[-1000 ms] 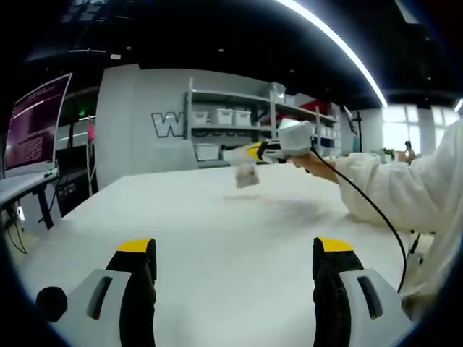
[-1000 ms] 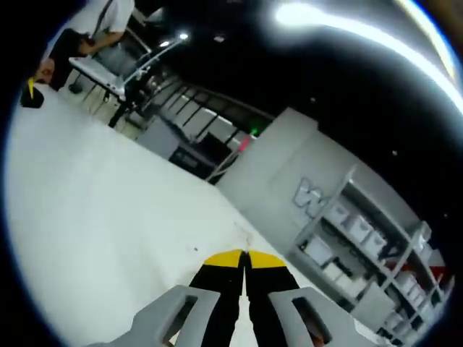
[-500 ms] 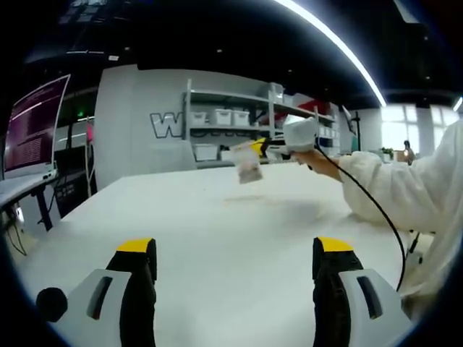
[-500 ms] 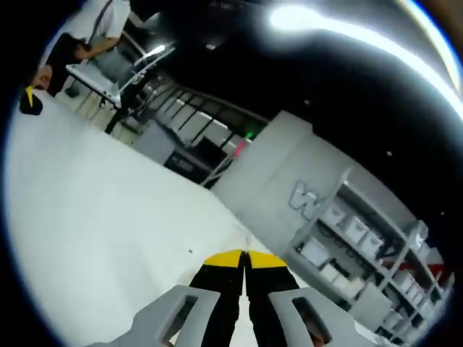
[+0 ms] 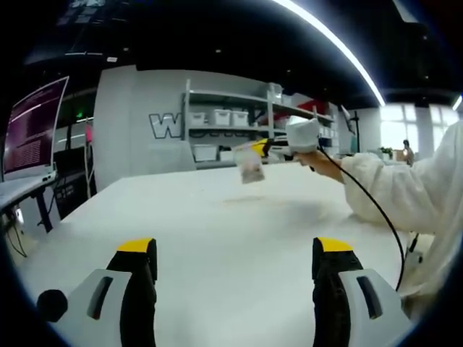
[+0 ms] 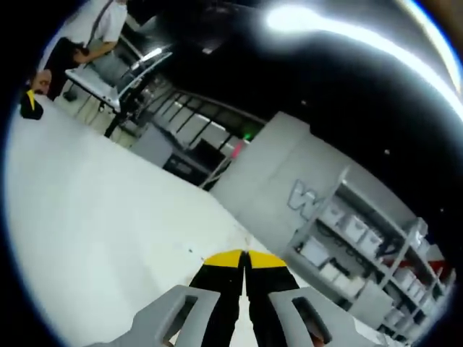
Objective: Open the resealable bag by pulling the two sides of the seal apart until the entire bag opening is separated and visibly accessible.
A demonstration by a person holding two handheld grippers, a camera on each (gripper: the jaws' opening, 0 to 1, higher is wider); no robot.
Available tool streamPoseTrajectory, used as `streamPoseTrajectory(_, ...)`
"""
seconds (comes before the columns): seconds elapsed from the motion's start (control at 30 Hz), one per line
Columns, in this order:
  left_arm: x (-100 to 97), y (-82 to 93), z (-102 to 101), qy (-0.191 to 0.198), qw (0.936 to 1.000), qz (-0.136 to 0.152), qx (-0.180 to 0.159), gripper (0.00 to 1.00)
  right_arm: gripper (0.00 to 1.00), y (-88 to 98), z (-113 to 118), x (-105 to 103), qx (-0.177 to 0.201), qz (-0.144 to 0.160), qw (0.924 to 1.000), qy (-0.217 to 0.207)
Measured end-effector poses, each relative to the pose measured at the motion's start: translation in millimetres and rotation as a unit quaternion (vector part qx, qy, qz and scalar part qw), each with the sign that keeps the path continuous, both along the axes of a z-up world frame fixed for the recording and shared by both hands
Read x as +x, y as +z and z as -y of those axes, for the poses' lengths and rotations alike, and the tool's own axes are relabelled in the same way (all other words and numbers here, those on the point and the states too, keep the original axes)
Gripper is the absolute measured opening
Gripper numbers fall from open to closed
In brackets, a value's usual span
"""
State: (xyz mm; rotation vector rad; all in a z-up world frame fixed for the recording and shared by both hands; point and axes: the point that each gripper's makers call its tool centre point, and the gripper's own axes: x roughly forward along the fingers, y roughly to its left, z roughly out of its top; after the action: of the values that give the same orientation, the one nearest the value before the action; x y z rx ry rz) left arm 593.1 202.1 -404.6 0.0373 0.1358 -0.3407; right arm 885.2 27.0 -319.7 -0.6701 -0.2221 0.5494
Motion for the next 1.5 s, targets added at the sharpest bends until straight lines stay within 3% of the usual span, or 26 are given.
streamPoseTrajectory(1.5, -5.4, 0.3, 1, -0.001, 1.0000, 0.001, 0.001, 0.87, 0.00, 6.9, 14, -44, -0.001, 0.022, 0.9996, 0.018)
